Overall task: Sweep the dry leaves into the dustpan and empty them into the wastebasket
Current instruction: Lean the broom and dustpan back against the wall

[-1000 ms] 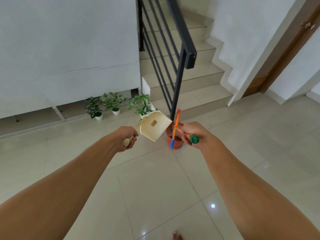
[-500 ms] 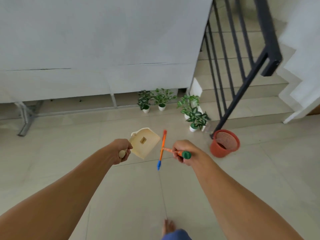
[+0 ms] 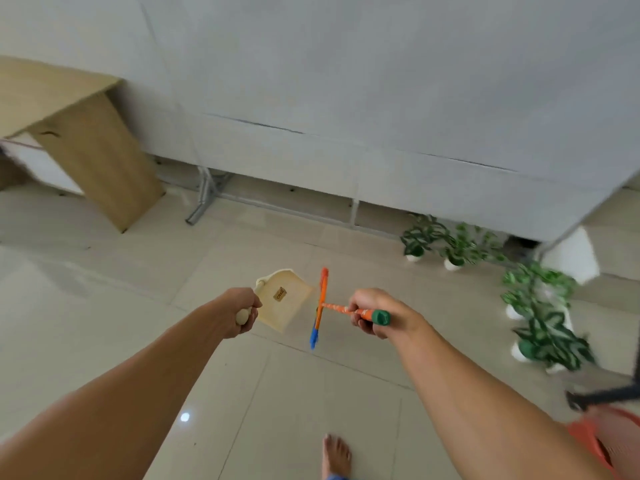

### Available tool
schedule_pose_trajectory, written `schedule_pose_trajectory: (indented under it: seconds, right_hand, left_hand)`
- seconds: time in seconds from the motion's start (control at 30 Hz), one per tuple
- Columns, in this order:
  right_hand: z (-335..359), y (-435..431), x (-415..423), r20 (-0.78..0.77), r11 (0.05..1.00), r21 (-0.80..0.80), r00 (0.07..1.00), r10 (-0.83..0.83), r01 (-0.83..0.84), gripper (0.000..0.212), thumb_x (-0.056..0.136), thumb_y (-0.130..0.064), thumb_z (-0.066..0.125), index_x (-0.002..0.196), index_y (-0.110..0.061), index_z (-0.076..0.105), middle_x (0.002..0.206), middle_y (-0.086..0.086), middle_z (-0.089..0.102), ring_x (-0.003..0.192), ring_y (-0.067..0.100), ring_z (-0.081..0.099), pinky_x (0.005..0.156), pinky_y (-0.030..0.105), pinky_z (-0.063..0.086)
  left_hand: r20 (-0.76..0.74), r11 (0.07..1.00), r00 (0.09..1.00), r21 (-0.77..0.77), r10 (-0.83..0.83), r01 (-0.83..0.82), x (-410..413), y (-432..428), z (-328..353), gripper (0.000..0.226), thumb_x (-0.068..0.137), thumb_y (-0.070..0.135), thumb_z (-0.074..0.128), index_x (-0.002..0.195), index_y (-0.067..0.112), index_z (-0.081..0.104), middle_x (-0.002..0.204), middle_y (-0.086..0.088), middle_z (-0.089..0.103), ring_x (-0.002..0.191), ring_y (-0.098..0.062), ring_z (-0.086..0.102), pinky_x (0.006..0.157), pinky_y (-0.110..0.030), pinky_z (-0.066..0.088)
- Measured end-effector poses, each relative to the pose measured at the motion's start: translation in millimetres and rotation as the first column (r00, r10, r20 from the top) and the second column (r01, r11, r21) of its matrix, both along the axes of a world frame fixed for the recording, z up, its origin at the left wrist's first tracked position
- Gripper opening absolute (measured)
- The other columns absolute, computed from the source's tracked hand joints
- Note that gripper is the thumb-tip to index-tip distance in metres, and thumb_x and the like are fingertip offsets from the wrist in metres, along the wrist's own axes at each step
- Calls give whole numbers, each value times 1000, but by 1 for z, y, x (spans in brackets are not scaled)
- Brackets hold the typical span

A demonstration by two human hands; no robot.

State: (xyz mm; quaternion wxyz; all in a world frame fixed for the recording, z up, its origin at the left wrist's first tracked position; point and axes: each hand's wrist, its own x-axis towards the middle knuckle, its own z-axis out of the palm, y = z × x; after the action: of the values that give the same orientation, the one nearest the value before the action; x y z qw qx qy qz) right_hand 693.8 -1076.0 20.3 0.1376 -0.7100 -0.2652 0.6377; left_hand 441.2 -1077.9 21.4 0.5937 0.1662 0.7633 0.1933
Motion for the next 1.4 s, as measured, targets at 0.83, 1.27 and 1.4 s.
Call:
schedule_pose_trajectory:
  seconds: [0.83,1.27,1.4]
  right_hand:
    - [-2,494,-290,-136,977,-193,989,60,-86,24,85,-3,36,91,9,56,62,11,55,32,6,48,28,12,36]
    - [-4,728,-403,-446,996,-2,891,79,-89,39,96,-31,37,117,-1,52,104,36,67,90,44,70,51,31,56]
    - [-10,770,-432,-548,998,-26,836,31,-54,42,95,-22,30,123,-1,54,109,30,69,101,44,68,62,37,58]
  left_hand:
    - [36,996,997,-47,73,-71,-291,455,18,17,92,4,48,107,-3,51,63,-7,47,29,-7,43,29,-13,39]
    - [51,983,992,-135,-120,126,-366,727,8,7,95,4,45,103,3,45,68,-10,53,38,-11,47,33,-14,38]
    - [94,962,974,-164,-206,219,-389,793,8,7,95,5,42,101,3,45,71,-11,53,52,-12,45,35,-14,36]
